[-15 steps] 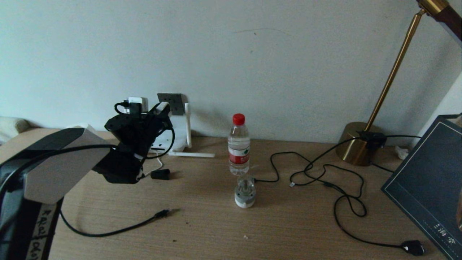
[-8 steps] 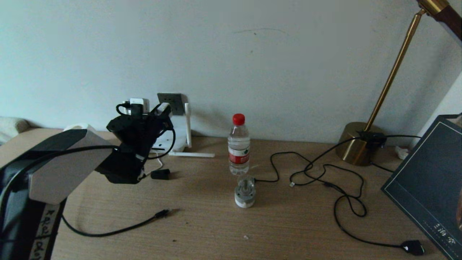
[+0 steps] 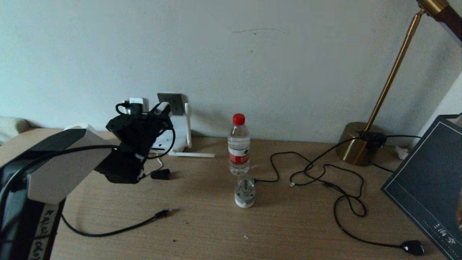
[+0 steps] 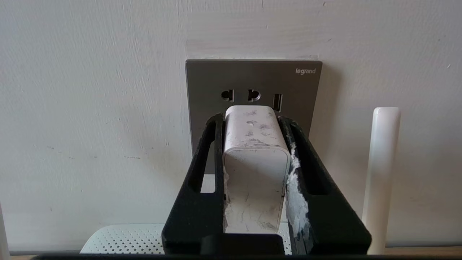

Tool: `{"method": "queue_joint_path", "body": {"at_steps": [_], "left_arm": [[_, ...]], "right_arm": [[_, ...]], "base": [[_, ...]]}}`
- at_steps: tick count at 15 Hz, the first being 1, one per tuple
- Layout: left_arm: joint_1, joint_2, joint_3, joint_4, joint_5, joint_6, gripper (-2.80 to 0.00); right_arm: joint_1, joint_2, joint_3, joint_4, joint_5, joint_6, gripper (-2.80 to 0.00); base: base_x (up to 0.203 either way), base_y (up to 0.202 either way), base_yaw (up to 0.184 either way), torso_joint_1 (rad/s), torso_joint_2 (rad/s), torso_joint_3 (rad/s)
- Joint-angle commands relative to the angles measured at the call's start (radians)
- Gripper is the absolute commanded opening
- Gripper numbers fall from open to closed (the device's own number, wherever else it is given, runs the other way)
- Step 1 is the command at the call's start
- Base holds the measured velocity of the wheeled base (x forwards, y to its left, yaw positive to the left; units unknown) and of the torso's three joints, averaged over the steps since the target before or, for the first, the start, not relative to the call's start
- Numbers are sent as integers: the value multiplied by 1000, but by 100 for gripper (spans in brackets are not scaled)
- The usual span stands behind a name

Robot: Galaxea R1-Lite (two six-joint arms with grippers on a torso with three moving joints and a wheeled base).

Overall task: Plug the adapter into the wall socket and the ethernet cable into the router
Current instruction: Plug plug into socket

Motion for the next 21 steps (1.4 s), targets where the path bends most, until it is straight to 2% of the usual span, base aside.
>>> {"method": "queue_joint_path", "body": {"at_steps": [1, 21], "left_arm": [[0, -9, 1, -8, -1, 0, -280], [8, -1, -2, -8, -1, 0, -280]], "right_arm": [[-1, 0, 0, 0, 0, 0, 0], [0, 0, 0, 0, 0, 0, 0]], "base": [[0, 0, 0, 0, 0, 0], [0, 0, 0, 0, 0, 0]]}}
